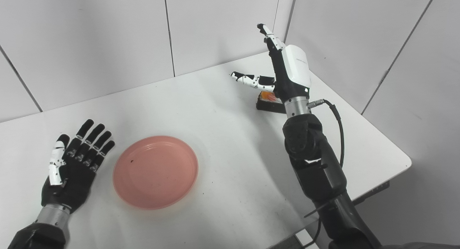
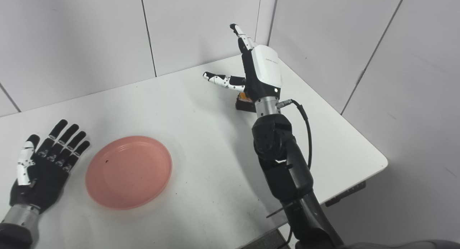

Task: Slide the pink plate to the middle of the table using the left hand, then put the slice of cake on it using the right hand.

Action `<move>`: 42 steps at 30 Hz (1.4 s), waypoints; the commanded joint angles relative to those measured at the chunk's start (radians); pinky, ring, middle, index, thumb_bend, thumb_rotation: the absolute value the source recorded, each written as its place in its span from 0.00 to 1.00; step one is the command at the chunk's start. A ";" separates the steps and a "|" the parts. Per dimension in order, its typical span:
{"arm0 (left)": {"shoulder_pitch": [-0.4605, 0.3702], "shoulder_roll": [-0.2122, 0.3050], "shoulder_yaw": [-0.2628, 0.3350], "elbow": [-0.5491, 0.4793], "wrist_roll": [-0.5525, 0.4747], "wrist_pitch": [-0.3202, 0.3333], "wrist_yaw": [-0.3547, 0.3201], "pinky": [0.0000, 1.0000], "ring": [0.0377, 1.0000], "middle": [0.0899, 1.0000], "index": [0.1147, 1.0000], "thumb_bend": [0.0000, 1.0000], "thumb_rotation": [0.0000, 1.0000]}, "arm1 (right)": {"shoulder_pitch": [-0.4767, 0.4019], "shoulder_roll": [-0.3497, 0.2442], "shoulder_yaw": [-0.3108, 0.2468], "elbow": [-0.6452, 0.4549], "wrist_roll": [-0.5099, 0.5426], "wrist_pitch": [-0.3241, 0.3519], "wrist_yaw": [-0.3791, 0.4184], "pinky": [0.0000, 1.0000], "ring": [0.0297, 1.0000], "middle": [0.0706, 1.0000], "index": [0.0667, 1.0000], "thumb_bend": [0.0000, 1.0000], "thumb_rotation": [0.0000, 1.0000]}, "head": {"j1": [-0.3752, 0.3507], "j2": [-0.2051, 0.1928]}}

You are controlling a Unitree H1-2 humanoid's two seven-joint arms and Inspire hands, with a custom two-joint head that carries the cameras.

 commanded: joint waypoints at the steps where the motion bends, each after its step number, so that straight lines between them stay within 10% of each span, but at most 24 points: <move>1: 0.054 0.022 -0.002 0.053 0.034 0.044 0.038 0.92 0.90 0.89 0.88 0.41 1.00 | -0.043 -0.046 -0.008 -0.007 -0.001 0.025 0.009 0.71 0.86 0.93 0.92 0.86 0.49 | 0.001 0.002; 42: 0.064 0.025 -0.009 0.024 0.035 0.056 0.041 0.92 0.90 0.89 0.88 0.41 1.00 | -0.110 -0.213 0.131 0.272 -0.048 0.229 0.304 0.76 0.94 1.00 0.99 1.00 0.60 | 0.003 0.021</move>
